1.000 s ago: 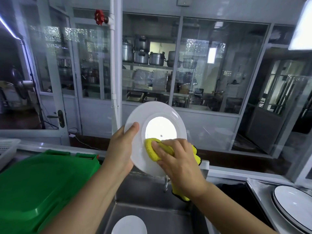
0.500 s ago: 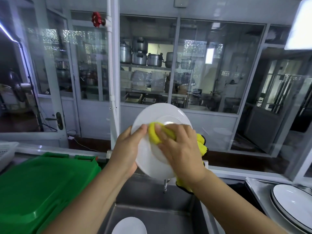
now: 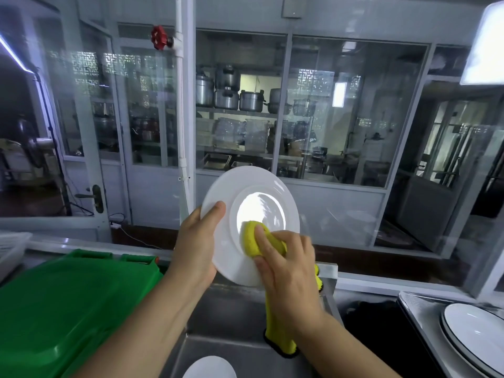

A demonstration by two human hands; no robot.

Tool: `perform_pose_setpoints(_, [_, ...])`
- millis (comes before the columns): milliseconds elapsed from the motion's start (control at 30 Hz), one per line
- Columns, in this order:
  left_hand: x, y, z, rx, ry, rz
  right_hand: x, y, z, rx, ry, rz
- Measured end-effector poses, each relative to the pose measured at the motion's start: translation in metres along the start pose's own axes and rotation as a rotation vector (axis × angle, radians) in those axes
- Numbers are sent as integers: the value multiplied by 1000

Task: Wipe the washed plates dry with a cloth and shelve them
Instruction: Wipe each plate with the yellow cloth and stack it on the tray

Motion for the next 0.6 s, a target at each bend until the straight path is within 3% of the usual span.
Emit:
perform_pose_setpoints(167, [6,-9,10,25,45,49,-25,0,10,29,71,-29])
perform_pose_setpoints(433, [9,4,1,-168,-44,72,-56,14,-53,-44,-127,-128])
perform_pose_setpoints(500, [9,3,2,-220,-43,128,-68,18,-46,-123,-76,-141])
perform_pose_setpoints(600, [13,-10,5,-331,-61,222,-83,11,-12,-149,122,-10])
Point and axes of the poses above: each hand's wrist, its own x-axis away from the middle knuckle, its own y-axis out of the back of the hand, z = x × y, the point moved 3 cm from there along -x, towards the middle knuckle, and after that the axes turned 7 degrees about -x, right-handed, at the moved point
